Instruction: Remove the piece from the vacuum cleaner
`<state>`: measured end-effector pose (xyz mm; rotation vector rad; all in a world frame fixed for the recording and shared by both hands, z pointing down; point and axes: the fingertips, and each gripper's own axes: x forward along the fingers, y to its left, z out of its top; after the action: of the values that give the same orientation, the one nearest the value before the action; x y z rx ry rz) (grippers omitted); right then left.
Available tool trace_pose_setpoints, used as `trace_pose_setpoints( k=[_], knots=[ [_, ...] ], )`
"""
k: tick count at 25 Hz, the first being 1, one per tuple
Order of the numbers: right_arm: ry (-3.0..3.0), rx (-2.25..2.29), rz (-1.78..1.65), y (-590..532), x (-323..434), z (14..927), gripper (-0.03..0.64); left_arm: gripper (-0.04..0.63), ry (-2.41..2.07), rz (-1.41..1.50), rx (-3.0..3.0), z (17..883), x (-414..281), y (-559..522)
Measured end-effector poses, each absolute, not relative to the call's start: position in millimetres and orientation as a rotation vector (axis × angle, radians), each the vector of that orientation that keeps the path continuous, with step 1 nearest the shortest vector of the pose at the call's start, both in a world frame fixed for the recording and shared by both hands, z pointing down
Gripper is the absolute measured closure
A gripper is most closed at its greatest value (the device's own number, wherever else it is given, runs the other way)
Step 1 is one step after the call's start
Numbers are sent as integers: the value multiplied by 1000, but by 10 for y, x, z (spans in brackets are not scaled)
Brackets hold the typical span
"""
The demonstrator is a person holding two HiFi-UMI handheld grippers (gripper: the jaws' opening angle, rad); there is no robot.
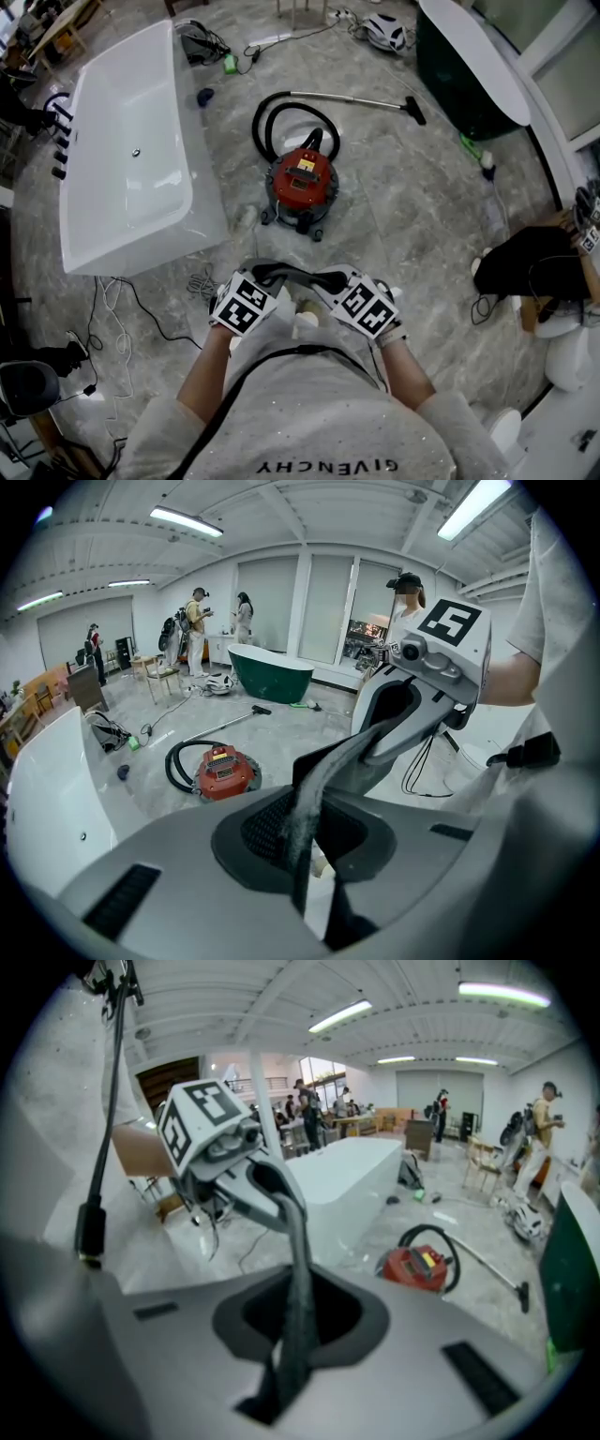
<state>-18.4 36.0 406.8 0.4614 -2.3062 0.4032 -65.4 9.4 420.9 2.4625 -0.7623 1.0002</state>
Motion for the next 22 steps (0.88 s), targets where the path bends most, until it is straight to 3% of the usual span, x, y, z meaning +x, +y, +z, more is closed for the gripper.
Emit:
trace_pose_setpoints(
  k=[22],
  knots=[
    [-2318, 348, 336, 134, -373, 4065, 580, 535, -848, 1006, 2404, 4186, -861, -97]
  ],
)
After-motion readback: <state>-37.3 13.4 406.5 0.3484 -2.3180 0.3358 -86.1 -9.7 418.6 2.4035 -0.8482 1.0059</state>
